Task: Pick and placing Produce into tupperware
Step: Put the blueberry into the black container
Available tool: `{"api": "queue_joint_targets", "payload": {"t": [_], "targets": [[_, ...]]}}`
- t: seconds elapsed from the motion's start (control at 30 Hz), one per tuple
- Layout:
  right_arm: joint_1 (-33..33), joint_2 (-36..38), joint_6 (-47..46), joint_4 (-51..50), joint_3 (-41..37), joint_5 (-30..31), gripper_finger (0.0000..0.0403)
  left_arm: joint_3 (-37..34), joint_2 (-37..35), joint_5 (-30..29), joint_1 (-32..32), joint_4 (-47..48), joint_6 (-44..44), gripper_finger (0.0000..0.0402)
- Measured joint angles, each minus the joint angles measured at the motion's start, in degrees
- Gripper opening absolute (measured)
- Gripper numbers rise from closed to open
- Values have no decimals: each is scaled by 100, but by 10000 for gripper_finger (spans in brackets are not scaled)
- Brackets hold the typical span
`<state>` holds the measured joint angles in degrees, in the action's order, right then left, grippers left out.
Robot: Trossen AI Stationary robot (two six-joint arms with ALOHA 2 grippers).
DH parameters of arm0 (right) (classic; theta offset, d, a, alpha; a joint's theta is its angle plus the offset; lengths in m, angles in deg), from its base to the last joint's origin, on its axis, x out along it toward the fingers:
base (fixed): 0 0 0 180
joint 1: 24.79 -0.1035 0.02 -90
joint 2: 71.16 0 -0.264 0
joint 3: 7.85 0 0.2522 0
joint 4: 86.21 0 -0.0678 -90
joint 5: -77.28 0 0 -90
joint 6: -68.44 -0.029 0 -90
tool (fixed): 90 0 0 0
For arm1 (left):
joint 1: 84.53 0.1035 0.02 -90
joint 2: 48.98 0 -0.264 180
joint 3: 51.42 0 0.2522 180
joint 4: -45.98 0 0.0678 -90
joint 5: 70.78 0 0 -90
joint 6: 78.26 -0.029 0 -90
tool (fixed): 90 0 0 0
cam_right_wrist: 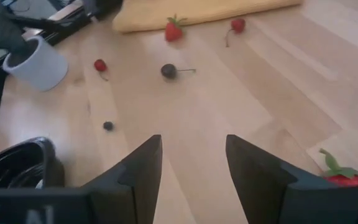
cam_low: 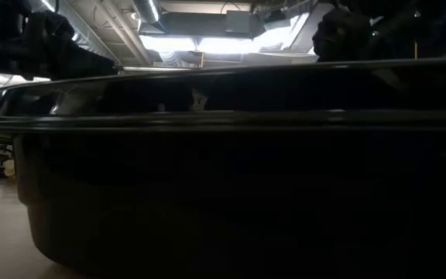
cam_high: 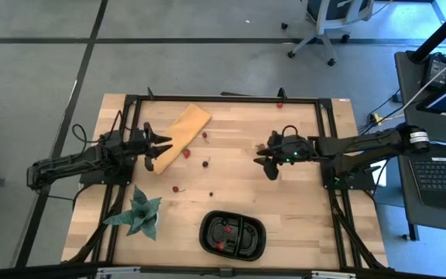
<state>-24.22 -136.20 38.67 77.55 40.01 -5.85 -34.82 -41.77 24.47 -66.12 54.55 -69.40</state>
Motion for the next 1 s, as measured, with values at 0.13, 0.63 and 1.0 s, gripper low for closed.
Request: {"api": "queue_joint_targets", "payload": {"t": [0.13,0.63,1.0], "targets": [[188,0,8,19,-32,26,181,378,871,160,-16,-58,-79,125],[495,0,8,15,-32,22,181,3073,4687,592,-913,1056,-2393,125],[495,0,44,8,-29,18,181,3387,5297,309,-1062,1027,-2085,125]]}}
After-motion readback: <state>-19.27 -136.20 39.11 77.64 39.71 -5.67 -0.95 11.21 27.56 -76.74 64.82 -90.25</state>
